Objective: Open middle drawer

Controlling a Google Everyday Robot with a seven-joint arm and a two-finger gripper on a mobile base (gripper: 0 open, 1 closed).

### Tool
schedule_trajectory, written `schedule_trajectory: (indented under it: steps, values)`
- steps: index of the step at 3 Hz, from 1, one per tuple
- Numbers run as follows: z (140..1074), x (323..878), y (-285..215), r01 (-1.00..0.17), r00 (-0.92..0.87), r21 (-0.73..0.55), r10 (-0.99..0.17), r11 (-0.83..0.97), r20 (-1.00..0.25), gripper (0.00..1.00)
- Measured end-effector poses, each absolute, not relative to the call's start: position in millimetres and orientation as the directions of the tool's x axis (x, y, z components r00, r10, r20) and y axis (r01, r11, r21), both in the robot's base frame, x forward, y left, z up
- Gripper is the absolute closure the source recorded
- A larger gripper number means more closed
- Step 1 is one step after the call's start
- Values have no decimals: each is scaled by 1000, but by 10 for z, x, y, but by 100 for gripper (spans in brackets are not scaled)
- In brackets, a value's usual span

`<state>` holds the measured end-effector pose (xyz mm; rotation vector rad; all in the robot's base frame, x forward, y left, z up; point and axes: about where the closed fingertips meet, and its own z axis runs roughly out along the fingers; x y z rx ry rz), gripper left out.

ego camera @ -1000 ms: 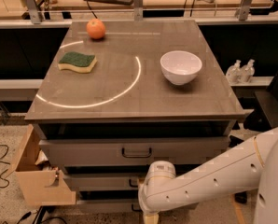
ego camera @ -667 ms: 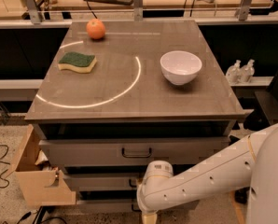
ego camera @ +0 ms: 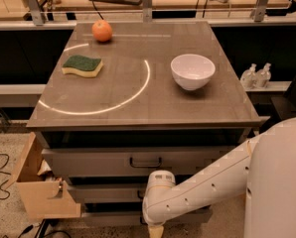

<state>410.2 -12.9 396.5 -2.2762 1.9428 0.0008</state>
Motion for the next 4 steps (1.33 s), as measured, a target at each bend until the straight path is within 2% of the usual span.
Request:
schedule_trajectory:
  steps: [3,4]
  values:
    - [3927,4116,-109,-984,153,-106,-986,-146,-67,87]
    - [3932,4115,-110,-984,153,-106,-986,-146,-67,100]
